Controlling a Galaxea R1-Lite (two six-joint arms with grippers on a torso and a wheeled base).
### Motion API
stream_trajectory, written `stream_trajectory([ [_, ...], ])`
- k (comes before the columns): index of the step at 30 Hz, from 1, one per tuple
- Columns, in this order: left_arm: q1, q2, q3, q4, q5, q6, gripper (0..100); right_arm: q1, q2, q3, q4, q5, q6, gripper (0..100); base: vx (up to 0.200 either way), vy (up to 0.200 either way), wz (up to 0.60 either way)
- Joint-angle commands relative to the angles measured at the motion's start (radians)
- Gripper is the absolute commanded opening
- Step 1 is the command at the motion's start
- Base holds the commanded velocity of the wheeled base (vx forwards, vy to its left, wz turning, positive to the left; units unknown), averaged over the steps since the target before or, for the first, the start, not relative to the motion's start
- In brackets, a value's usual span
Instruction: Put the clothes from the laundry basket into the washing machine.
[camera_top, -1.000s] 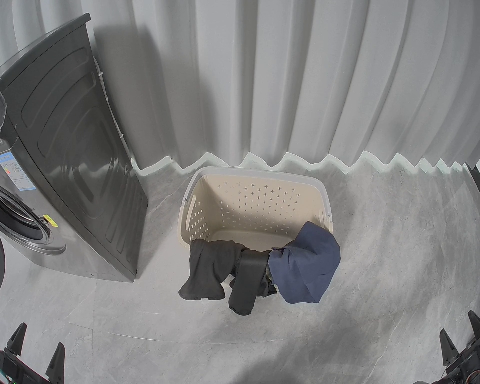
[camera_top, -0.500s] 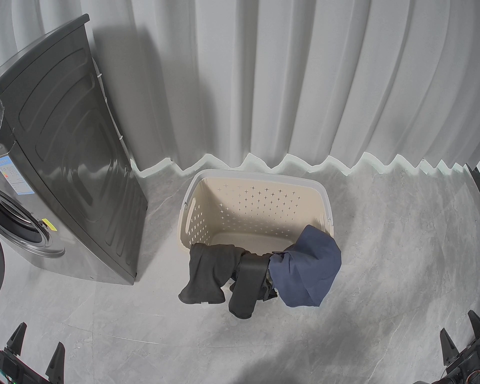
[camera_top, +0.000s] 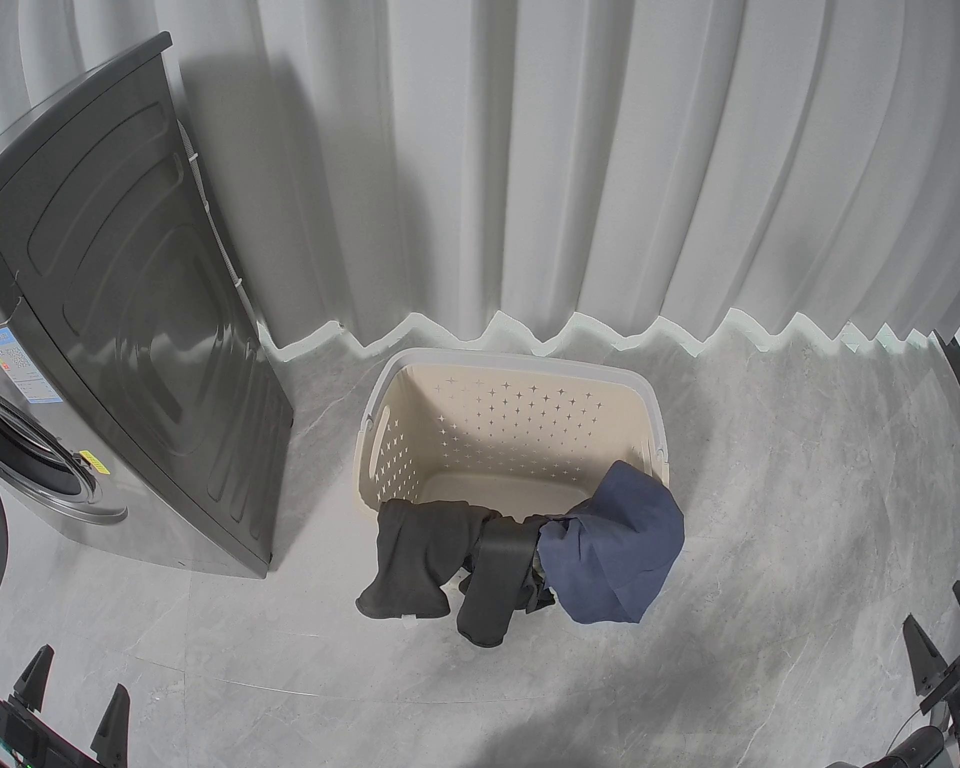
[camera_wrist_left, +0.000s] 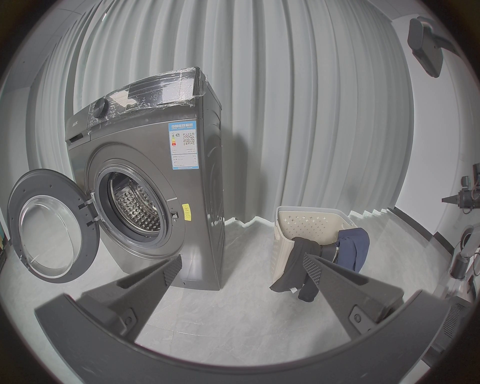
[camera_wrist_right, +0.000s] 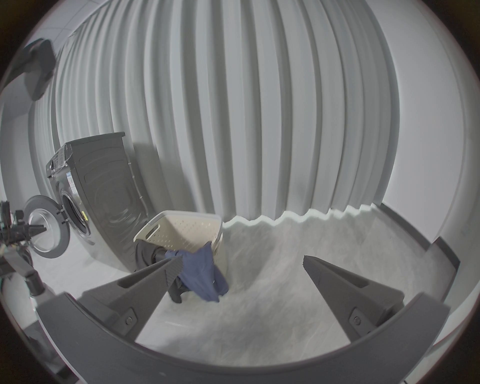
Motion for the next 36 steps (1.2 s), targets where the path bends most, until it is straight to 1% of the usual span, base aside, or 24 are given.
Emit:
stream_trajectory([
  [1, 0.000, -0.018, 0.015, 0.000, -0.001, -0.001, 100, 0.043, 0.545, -0.012, -0.122, 0.083, 0.128, 100, 0.000, 0.000, 0.00],
  [2, 0.000, -0.018, 0.016, 0.000, -0.001, -0.003, 100, 0.045, 0.565, -0.012, -0.136, 0.083, 0.131, 100, 0.000, 0.000, 0.00],
  [3, 0.000, -0.018, 0.016, 0.000, -0.001, -0.001, 100, 0.052, 0.671, -0.007, -0.219, 0.084, 0.139, 100, 0.000, 0.000, 0.00],
  [5, 0.000, -0.018, 0.016, 0.000, -0.001, -0.003, 100, 0.080, 0.775, -0.004, -0.320, 0.084, 0.142, 100, 0.000, 0.000, 0.00],
  [7, 0.000, -0.018, 0.016, 0.000, 0.000, -0.006, 100, 0.134, 0.905, -0.006, -0.430, 0.083, 0.142, 100, 0.000, 0.000, 0.00],
  [9, 0.000, -0.018, 0.016, 0.000, 0.000, -0.007, 100, 0.167, 1.020, -0.016, -0.503, 0.081, 0.142, 100, 0.000, 0.000, 0.00],
  [12, 0.000, -0.018, 0.016, 0.000, 0.002, -0.011, 100, 0.199, 1.209, -0.047, -0.616, 0.067, 0.137, 100, 0.000, 0.000, 0.00],
  [14, 0.000, -0.018, 0.016, 0.000, 0.002, -0.014, 100, 0.227, 1.318, -0.059, -0.697, 0.046, 0.139, 100, 0.000, 0.000, 0.00],
  [16, 0.000, -0.018, 0.016, 0.000, 0.002, -0.014, 100, 0.255, 1.398, -0.059, -0.768, 0.020, 0.142, 100, 0.000, 0.000, 0.00],
  [19, 0.000, -0.018, 0.015, 0.000, 0.002, -0.017, 100, 0.290, 1.507, -0.053, -0.862, 0.008, 0.151, 100, 0.000, 0.000, 0.00],
  [21, 0.000, -0.018, 0.016, 0.000, 0.002, -0.017, 100, 0.304, 1.557, -0.059, -0.901, 0.006, 0.172, 100, 0.000, 0.000, 0.00],
  [22, 0.000, -0.018, 0.015, 0.000, 0.002, -0.017, 100, 0.305, 1.562, -0.061, -0.903, 0.006, 0.174, 100, 0.000, 0.000, 0.00],
  [23, 0.000, -0.018, 0.016, 0.000, 0.002, -0.017, 100, 0.313, 1.596, -0.073, -0.932, 0.006, 0.183, 100, 0.000, 0.000, 0.00],
  [25, 0.000, -0.018, 0.016, 0.000, 0.002, -0.017, 100, 0.316, 1.646, -0.107, -0.943, 0.006, 0.186, 100, 0.000, 0.000, 0.00],
  [27, 0.000, -0.018, 0.016, 0.000, 0.002, -0.017, 100, 0.316, 1.663, -0.119, -0.944, 0.006, 0.186, 100, 0.000, 0.000, 0.00],
  [28, 0.000, -0.018, 0.015, 0.000, 0.002, -0.017, 100, 0.324, 1.694, -0.142, -0.943, 0.006, 0.188, 100, 0.000, 0.000, 0.00],
  [36, 0.000, -0.018, 0.016, 0.000, 0.002, -0.015, 100, 0.376, 1.772, -0.225, -0.943, 0.006, 0.195, 100, 0.000, 0.000, 0.00],
])
